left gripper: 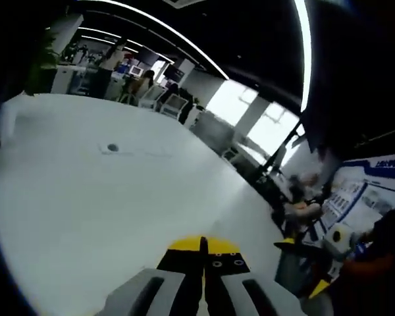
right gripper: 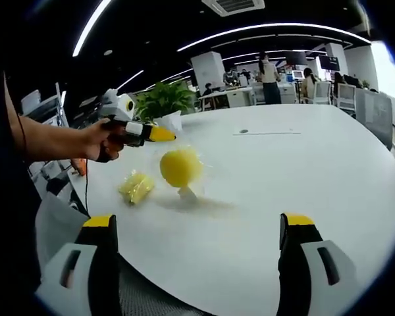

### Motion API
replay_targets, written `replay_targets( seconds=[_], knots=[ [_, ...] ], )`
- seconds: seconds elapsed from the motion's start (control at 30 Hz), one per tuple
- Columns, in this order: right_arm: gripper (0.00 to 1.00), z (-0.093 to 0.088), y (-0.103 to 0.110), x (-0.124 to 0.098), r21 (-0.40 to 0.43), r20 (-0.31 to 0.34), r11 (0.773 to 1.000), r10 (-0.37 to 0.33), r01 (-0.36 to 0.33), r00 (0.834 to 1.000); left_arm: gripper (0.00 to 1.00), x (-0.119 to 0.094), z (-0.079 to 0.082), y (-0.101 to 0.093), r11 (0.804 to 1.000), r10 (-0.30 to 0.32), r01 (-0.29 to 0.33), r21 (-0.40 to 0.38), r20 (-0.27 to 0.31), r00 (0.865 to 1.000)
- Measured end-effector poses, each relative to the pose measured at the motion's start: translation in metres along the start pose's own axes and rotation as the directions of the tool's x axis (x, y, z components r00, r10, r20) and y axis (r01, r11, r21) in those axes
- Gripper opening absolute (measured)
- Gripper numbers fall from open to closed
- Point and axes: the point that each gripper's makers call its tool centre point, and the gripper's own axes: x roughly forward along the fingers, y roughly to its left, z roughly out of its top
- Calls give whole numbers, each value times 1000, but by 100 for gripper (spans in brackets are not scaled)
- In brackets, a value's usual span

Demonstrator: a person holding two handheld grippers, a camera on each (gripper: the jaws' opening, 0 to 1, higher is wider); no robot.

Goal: Compare the silicone blocks by pressing each to a similar depth, holding the contact briefly, and releasing to observe deformation and rebound differences across the visible hardness samples.

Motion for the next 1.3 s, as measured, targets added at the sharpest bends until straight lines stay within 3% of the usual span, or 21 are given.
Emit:
replay_targets(
  seconds=[0.17,0.37,0.67,0.8,1.0,1.03,1.07,1.3],
  knots=[
    [96,10,2,-3,-13,10,1000,3,-3,1000,0,-14,20,-12,1000,-20,19,21,42,999],
    [96,16,4,0,-17,19,1000,9,-9,1000,0,-29,47,-31,992,-63,54,112,73,995],
    [96,27,7,4,-27,36,1000,15,-14,999,0,-48,88,-56,983,-118,93,157,161,980],
    [96,41,9,5,-36,63,999,13,-11,998,0,-58,103,-69,979,-148,116,169,193,970],
    [96,67,11,4,-43,114,999,21,-16,993,0,-72,120,-86,971,-202,165,172,224,953],
    [96,71,11,4,-40,124,999,24,-19,992,0,-74,120,-88,970,-208,171,173,226,952],
    [96,78,11,3,-33,141,999,30,-26,990,0,-77,120,-98,960,-253,216,180,219,942],
    [96,102,15,3,-46,184,998,47,-39,982,0,-97,125,-113,950,-289,248,191,229,930]
  ],
)
